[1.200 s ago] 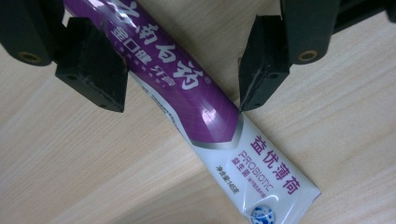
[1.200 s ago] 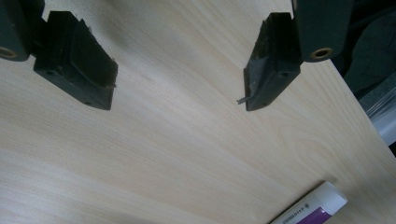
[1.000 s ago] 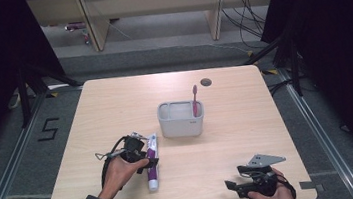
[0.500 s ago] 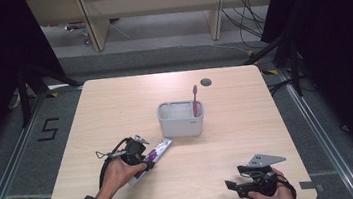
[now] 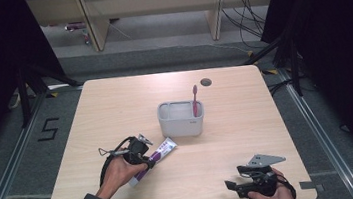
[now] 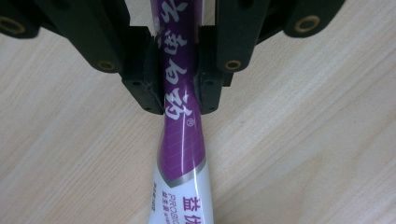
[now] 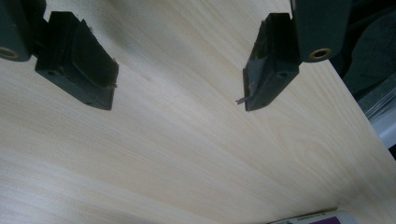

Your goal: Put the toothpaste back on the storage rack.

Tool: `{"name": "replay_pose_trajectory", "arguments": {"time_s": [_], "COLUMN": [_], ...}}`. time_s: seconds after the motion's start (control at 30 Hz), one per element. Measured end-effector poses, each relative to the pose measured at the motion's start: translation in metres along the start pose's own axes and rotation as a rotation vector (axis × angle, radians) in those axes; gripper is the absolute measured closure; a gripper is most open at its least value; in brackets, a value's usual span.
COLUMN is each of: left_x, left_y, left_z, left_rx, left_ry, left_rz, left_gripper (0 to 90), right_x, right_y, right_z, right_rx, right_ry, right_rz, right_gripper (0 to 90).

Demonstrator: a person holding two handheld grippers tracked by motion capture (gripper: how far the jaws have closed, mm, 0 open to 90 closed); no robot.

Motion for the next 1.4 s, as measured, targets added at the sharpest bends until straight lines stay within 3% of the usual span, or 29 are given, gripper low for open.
{"name": "replay_pose_trajectory", "arguments": {"time_s": [0.13,0.23,0.33,0.37,0.83,1.07,1.1,1.23,1.4], "left_x": [0.002,0.001,0.002,0.001,0.004,0.005,0.005,0.005,0.006], "left_y": [-0.001,-0.001,-0.002,-0.002,-0.006,-0.008,-0.008,-0.009,-0.009], "left_z": [-0.001,-0.002,-0.002,-0.003,-0.008,-0.009,-0.009,-0.01,-0.011], "left_rx": [-0.034,-0.053,-0.077,-0.083,-0.193,-0.217,-0.22,-0.226,-0.253], "left_ry": [-0.008,-0.048,-0.053,-0.072,-0.127,-0.14,-0.147,-0.154,-0.173], "left_rz": [0.01,0.003,0.002,0.001,0.005,0.01,0.01,0.006,0.004], "left_gripper": [73.5,73.8,74.0,74.0,74.3,74.2,74.2,74.2,74.3], "right_x": [0.001,0.0,0.0,0.0,-0.001,-0.002,-0.004,-0.002,-0.004], "right_y": [0.001,0.001,0.001,0.001,0.0,0.0,-0.001,0.0,-0.001], "right_z": [0.001,0.001,0.001,0.001,0.001,0.001,0.002,0.001,0.002], "right_rx": [-0.008,-0.006,-0.006,-0.006,-0.01,-0.009,-0.012,-0.009,-0.01], "right_ry": [-0.001,-0.003,-0.002,-0.003,-0.012,-0.017,-0.036,-0.013,-0.035], "right_rz": [0.008,0.009,0.008,0.007,0.008,0.004,-0.008,0.004,-0.01], "right_gripper": [26.6,26.6,26.6,26.6,26.6,26.6,26.6,26.6,26.6]}}
Point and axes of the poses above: each handheld gripper's, and its own axes: y roughly backward along the jaws, z roughly out of its underside, x roughly to its right, the point moved 9 cm from there along -y, roughly forward along the jaws, and after that the axes turned 14 degrees about -z, right-handed, at the moved point
